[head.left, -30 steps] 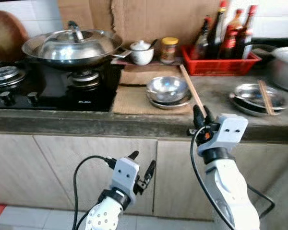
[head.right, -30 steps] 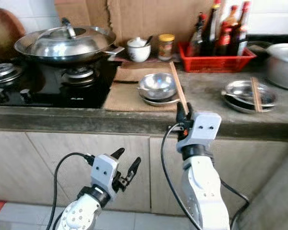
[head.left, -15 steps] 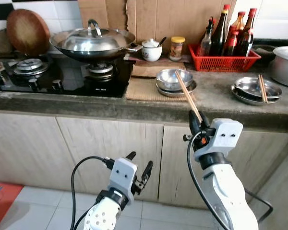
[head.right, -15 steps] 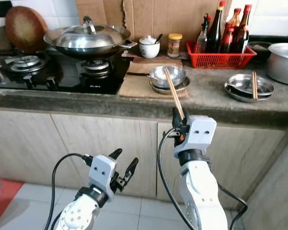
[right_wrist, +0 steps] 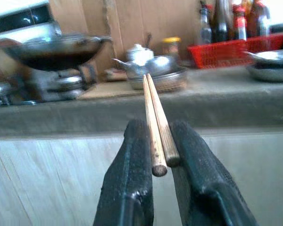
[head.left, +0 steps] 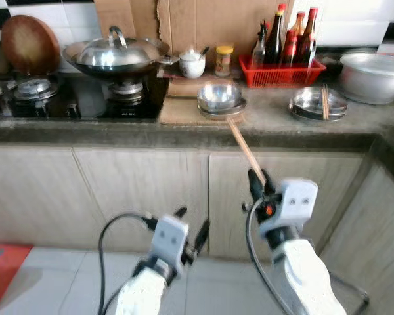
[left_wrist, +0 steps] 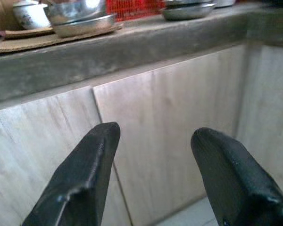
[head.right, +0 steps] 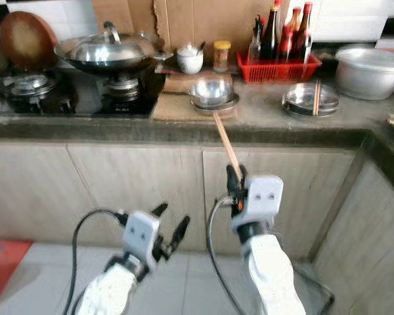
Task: Kitchen organization
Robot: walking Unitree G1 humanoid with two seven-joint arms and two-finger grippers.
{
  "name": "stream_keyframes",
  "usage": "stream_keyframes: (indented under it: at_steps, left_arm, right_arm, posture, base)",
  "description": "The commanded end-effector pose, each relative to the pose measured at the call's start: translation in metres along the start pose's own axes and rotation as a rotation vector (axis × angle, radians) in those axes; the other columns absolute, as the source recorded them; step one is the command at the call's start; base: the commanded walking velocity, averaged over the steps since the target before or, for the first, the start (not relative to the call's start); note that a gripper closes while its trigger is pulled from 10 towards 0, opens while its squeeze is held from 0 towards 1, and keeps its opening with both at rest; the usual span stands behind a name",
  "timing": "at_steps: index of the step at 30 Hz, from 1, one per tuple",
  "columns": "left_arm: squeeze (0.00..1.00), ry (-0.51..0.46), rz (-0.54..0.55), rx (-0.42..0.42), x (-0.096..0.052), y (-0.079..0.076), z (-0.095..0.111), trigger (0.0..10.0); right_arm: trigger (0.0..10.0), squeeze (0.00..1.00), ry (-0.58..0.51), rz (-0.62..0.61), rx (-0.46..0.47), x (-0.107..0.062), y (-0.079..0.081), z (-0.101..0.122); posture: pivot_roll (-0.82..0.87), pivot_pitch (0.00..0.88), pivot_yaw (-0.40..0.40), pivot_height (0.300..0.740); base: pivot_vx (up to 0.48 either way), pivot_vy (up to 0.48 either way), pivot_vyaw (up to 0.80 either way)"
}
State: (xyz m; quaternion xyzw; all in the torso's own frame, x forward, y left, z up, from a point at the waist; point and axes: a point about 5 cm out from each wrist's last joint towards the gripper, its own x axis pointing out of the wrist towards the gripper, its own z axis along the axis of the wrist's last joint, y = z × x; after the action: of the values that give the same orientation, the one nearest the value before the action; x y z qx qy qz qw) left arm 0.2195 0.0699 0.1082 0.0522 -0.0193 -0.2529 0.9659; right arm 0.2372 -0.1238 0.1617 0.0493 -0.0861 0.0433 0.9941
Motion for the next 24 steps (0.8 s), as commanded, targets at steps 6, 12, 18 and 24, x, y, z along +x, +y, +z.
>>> stream_keyframes:
  at_steps: [6, 12, 18, 24]
  left_arm:
    - [0.0, -0.002, 0.013, 0.022, -0.001, 0.005, 0.001, 10.0]
    - [0.0, -0.002, 0.012, 0.027, -0.001, 0.005, 0.001, 10.0]
    - [0.0, 0.0, 0.014, 0.03, 0.0, 0.005, 0.001, 10.0]
    - [0.0, 0.003, 0.018, 0.025, 0.001, 0.005, 0.002, 10.0]
  right_arm:
    - [10.0, 0.0, 0.003, 0.016, 0.005, -0.005, 0.006, -0.002]
    - [10.0, 0.0, 0.015, 0.022, -0.001, -0.008, 0.007, -0.005]
    - [10.0, 0.0, 0.024, 0.023, -0.009, -0.01, 0.007, -0.007]
    - [10.0, 0.0, 0.047, 0.034, -0.029, -0.015, 0.006, -0.012]
  posture:
    - [-0.02, 0.0, 0.01, 0.74]
    - [-0.01, 0.0, 0.015, 0.74]
    - [-0.01, 0.0, 0.009, 0.74]
    - [-0.01, 0.0, 0.007, 0.74]
  base:
    - [-0.275, 0.0, 0.0]
    - [-0.271, 0.0, 0.0]
    - [-0.218, 0.0, 0.0]
    - [0.0, 0.0, 0.0]
